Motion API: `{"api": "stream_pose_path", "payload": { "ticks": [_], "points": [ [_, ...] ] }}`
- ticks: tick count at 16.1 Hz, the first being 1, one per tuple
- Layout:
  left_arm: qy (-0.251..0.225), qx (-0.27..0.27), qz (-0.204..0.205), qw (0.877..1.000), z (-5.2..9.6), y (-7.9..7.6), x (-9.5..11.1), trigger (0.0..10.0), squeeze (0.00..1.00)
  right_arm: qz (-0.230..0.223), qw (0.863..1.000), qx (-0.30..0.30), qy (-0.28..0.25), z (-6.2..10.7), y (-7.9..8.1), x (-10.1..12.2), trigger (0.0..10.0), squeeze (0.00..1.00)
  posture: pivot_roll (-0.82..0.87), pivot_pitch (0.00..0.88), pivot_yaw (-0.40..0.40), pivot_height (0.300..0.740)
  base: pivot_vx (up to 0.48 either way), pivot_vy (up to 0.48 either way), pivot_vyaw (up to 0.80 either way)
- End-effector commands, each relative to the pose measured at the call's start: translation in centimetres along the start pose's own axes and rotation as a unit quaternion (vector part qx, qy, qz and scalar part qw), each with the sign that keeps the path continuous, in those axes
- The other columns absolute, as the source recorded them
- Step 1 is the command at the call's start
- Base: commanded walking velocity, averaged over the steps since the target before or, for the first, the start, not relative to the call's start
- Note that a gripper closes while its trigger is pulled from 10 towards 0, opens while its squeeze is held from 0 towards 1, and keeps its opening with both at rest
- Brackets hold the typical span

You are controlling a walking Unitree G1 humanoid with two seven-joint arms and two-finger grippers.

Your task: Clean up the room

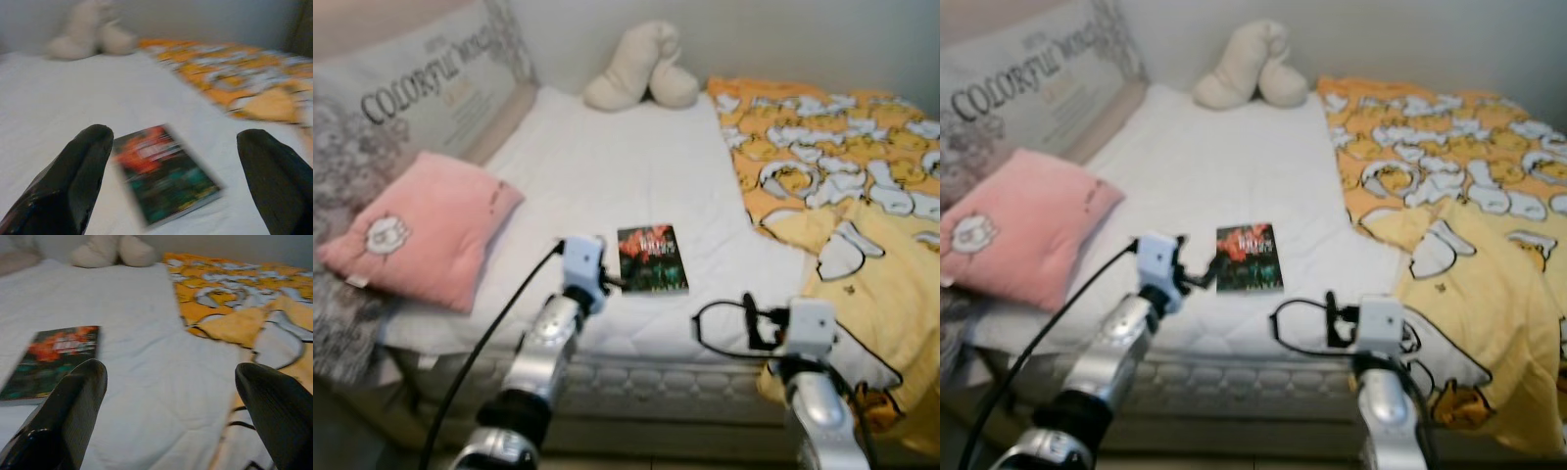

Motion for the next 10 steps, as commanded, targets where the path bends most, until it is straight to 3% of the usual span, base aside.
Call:
{"api": "stream_pose_path", "payload": {
  "ticks": [1,3,5,6,7,8,9,10],
  "points": [
    [0.045,0.062,0.02,0.997,1.1,2.3,-2.1,10.0,1.0,-0.007,1.0,0.003,-0.021,0.4,0.0,0.9,10.0,1.0,0.0,0.0,0.039,0.732,0.0,0.0,0.0],
    [0.056,0.095,0.02,0.994,3.2,3.3,-3.3,10.0,1.0,-0.017,1.0,-0.011,-0.011,1.8,-1.0,-0.1,10.0,1.0,0.01,0.0,0.031,0.732,0.0,0.0,0.0],
    [0.035,0.07,-0.019,0.997,5.2,2.7,-3.2,10.0,1.0,-0.029,0.999,-0.019,-0.006,4.1,-2.3,-1.1,10.0,1.0,0.02,0.0,0.026,0.732,0.0,0.0,0.0],
    [0.022,0.057,-0.013,0.998,5.2,2.4,-2.9,10.0,1.0,-0.029,0.999,-0.024,0.007,4.6,-2.9,-1.8,10.0,1.0,0.03,0.0,0.018,0.732,0.0,0.0,0.0],
    [0.019,0.031,0.029,0.999,4.6,1.7,-2.8,10.0,1.0,-0.022,0.999,-0.021,0.029,4.5,-3.0,-2.6,10.0,1.0,0.02,0.0,0.019,0.732,0.0,0.0,0.0],
    [0.016,0.021,0.037,0.999,4.1,1.5,-2.5,10.0,1.0,-0.019,0.999,-0.006,0.029,4.3,-2.6,-2.6,10.0,1.0,0.02,0.0,0.019,0.732,0.469,0.0,0.0],
    [0.018,0.031,0.039,0.999,3.3,1.8,-2.2,10.0,0.95,-0.013,1.0,0.008,0.021,3.7,-1.9,-2.0,10.0,0.0,0.02,0.0,0.02,0.732,0.469,0.0,0.0],
    [0.005,0.031,0.024,0.999,2.2,1.8,-1.0,10.0,0.0,-0.006,1.0,0.014,0.006,2.4,-1.2,-1.1,10.0,0.0,0.01,0.0,0.022,0.732,0.469,0.0,0.0]
  ]
}}
Point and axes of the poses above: a point about 5 cm out from each wrist's last joint towards the gripper, its own z axis pointing back from the gripper into the wrist, its own x axis along the axis of the wrist's last joint, y = z × x, the point moved 5 cm from there along -z, pointing out of the wrist towards the gripper, and after that the axes turned 7 degrees about -z, right-handed, at the moved point
